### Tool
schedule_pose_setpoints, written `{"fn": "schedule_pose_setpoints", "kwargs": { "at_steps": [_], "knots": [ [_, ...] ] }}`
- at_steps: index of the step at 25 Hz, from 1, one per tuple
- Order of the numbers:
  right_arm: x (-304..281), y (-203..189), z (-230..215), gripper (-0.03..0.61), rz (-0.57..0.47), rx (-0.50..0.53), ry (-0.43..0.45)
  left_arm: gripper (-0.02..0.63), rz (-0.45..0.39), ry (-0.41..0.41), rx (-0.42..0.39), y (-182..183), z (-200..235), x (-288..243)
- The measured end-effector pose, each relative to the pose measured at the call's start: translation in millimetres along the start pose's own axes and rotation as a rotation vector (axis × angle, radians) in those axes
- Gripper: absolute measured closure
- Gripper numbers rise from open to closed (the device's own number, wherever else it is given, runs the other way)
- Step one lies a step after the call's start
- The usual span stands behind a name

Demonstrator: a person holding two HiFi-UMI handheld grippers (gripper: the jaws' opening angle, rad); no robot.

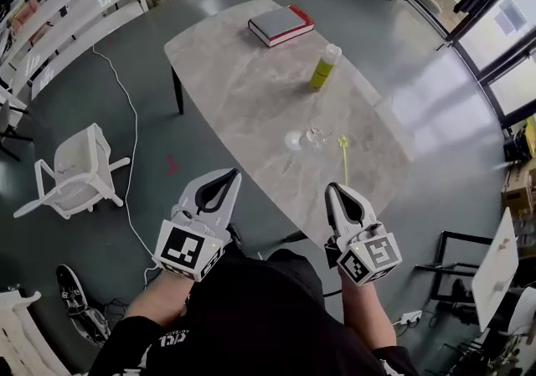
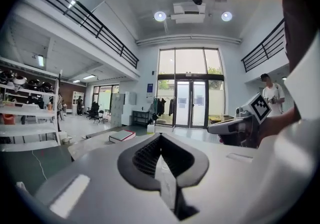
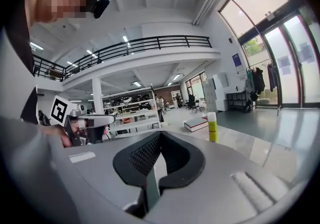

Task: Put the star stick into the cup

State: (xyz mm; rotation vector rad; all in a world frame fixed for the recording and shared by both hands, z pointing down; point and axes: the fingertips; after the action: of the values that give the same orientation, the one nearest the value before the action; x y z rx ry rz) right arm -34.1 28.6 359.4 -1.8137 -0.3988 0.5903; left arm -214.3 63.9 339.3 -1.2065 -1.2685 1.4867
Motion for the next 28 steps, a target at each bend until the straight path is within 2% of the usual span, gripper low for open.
{"fn": "schedule_pose_setpoints", "kwargs": {
  "at_steps": [3, 6, 12, 18, 23, 28],
  "knots": [
    [-6.3, -7.0, -2.3, 0.566, 0.017, -0.014, -0.07, 0.615, 0.002, -0.065, -0.018, -2.3, 11.6, -18.0],
    [-13.0, -14.4, -20.2, 0.566, 0.037, -0.033, -0.113, 0.615, -0.007, -0.092, 0.001, -0.1, 19.0, -42.8],
    [-8.9, -37.6, -81.6, 0.566, 0.091, -0.086, -0.21, 0.615, -0.019, -0.211, -0.009, -5.2, -4.7, -100.1],
    [0.0, -58.0, -130.5, 0.546, 0.14, -0.126, -0.233, 0.615, 0.041, -0.23, -0.024, -16.5, -24.1, -147.8],
    [-2.0, -77.7, -161.8, 0.521, 0.203, -0.141, -0.262, 0.615, 0.037, -0.258, -0.024, -14.8, -36.8, -180.6],
    [-11.1, -97.6, -184.5, 0.467, 0.285, -0.165, -0.301, 0.615, 0.039, -0.331, -0.013, -20.8, -50.7, -202.7]
  ]
}}
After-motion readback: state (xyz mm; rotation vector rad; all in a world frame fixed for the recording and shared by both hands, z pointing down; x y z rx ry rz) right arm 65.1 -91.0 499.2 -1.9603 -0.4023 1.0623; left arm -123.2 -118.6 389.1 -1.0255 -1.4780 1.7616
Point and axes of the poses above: the fingertips, and each gripper's own axes: x backward along the fingers, z to its left, y out of its top, and after that the axes turned 7 degrees about y, right-handed
